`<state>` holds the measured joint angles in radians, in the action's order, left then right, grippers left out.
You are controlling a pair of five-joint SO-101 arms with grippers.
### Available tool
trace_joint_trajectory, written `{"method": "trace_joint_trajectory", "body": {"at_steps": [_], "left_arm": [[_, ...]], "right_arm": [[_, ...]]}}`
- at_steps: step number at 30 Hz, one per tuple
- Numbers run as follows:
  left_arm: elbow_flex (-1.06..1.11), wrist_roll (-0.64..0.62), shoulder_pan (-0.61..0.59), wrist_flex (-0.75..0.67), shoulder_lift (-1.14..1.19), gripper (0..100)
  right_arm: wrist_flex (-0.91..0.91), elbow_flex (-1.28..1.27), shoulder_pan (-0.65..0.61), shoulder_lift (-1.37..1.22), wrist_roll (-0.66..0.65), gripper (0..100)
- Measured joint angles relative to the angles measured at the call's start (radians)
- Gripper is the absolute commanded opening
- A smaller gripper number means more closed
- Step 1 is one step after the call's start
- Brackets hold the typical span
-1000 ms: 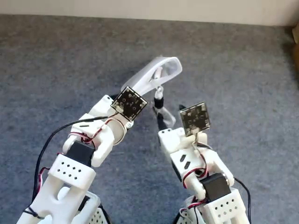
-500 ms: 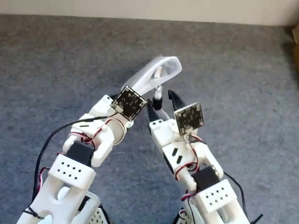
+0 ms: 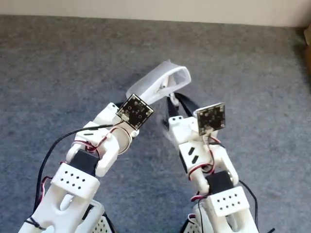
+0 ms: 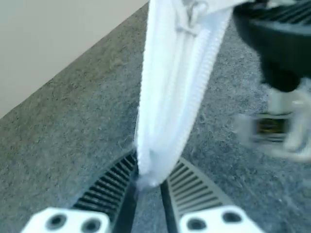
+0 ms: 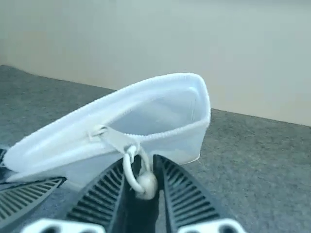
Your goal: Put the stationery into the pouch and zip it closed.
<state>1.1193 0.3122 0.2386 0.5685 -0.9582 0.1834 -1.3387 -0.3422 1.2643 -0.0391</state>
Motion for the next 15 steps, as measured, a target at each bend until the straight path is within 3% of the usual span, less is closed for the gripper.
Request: {"method": "trace_joint_trajectory", "body": {"at_steps": [15], "left_arm": [[-0.002, 0.0, 0.006, -0.006, 0.0, 0]], "right_arm": [[0.069, -0.002, 0.123, 0.054, 0.023, 0.4]]}}
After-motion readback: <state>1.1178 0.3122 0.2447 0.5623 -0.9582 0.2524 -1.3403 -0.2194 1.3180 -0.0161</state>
